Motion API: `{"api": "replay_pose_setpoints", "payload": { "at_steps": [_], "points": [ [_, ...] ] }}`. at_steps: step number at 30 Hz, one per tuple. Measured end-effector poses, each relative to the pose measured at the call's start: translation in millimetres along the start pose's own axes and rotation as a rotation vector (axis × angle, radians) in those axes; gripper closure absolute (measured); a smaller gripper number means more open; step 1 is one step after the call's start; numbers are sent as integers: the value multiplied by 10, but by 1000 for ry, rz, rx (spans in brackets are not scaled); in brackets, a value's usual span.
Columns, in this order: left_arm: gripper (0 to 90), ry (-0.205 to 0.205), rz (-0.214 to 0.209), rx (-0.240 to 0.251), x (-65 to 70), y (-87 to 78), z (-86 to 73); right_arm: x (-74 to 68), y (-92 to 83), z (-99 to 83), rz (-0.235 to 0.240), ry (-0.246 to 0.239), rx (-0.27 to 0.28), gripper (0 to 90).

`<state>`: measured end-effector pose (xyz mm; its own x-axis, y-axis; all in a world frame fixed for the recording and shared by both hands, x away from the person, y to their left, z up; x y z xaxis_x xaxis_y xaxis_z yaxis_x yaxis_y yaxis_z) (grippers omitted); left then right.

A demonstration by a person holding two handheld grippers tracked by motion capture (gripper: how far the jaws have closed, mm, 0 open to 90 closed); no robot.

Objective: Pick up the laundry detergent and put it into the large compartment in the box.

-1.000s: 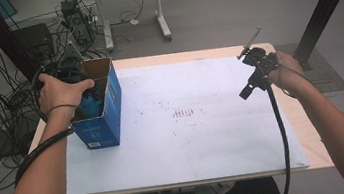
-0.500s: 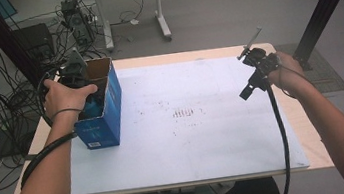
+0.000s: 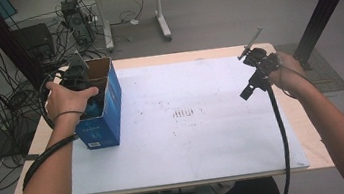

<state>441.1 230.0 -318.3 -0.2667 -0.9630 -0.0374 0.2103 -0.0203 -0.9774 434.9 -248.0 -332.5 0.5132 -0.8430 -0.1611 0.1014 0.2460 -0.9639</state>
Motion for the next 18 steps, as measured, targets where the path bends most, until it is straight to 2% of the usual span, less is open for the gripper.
{"api": "replay_pose_setpoints", "payload": {
  "at_steps": [18],
  "points": [
    [378, -2, -2, 0, -6, 1, -6, 1, -5, -3, -2, 0, 2, 61]
  ]
}}
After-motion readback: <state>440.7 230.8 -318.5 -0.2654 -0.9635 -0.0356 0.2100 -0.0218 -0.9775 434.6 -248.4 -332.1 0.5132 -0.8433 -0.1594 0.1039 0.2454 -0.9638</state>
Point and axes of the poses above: each handheld gripper's, and its own axes: y roughly forward along the jaws, z roughly out of its top, x roughly to its right, the point moved 5 cm from there along y, roughly forward along the jaws, and after that the axes turned 13 degrees about y, right-handed, at the moved point
